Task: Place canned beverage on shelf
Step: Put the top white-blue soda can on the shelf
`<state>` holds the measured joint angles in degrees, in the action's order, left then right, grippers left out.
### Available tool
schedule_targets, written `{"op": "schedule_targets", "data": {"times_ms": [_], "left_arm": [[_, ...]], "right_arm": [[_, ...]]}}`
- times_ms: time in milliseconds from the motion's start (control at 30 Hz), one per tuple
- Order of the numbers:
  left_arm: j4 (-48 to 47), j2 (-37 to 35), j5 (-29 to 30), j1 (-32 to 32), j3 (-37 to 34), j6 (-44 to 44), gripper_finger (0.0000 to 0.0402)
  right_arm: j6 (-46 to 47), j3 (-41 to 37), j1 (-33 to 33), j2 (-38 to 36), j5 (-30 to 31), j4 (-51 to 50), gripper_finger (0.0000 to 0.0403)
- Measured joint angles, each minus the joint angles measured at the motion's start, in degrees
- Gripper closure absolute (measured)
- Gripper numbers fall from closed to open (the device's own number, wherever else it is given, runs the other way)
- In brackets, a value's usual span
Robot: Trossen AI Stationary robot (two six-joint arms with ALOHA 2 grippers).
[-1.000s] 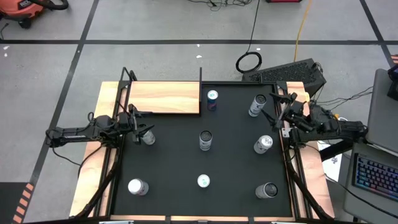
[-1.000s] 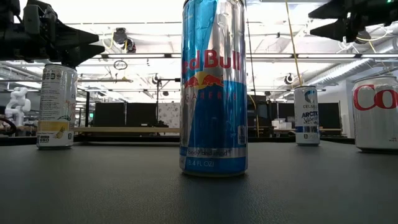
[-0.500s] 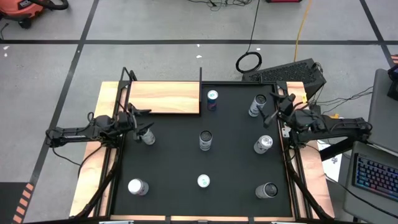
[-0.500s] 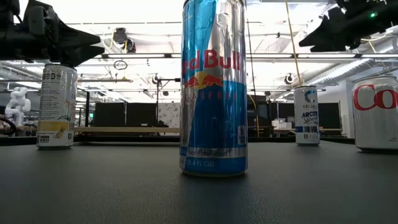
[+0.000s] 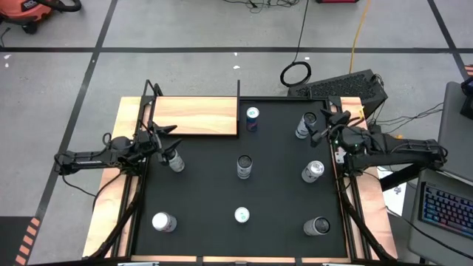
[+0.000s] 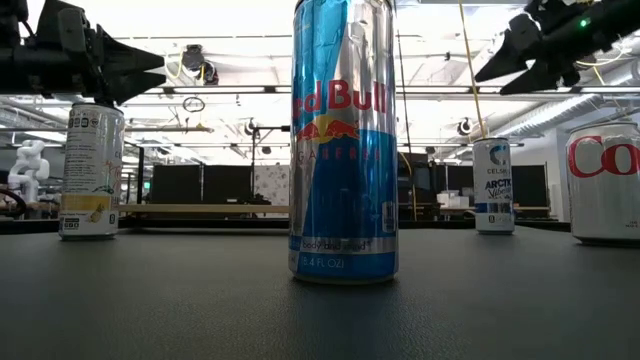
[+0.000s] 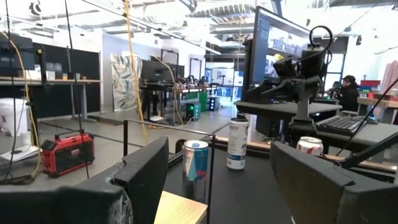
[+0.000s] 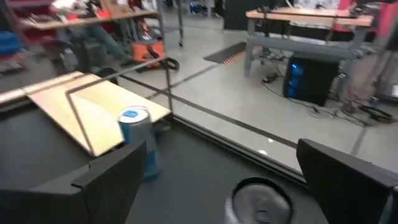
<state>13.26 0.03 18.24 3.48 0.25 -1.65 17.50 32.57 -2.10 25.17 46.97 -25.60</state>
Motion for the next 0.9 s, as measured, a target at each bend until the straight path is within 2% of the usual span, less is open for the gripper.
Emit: {"op": "schedule_targets", "data": {"times_ms": [167, 367, 500, 733, 900], "left_arm": [[-0.1, 0.0, 0.0, 0.0, 0.0, 2.4, 0.0118], [-0.1, 0.0, 0.0, 0.0, 0.0, 4.3, 0.0118], [-0.1, 0.0, 0.0, 0.0, 0.0, 6.0, 0.0118], [-0.2, 0.0, 0.0, 0.0, 0.0, 7.3, 0.0118], [-0.2, 0.0, 0.0, 0.0, 0.0, 7.3, 0.0118]], "right_arm": [[-0.2, 8.1, -3.8, 3.4, -9.5, -11.0, 0.0007], [-7.4, 12.4, -8.6, 6.8, -13.7, -18.7, 0.0007], [-13.5, 12.9, -12.6, 7.9, -20.1, -18.2, 0.0007], [-18.8, 12.9, -21.4, 9.8, -20.6, -15.8, 0.0007], [-19.4, 12.9, -29.5, 11.3, -28.1, -12.5, 0.0007]]}}
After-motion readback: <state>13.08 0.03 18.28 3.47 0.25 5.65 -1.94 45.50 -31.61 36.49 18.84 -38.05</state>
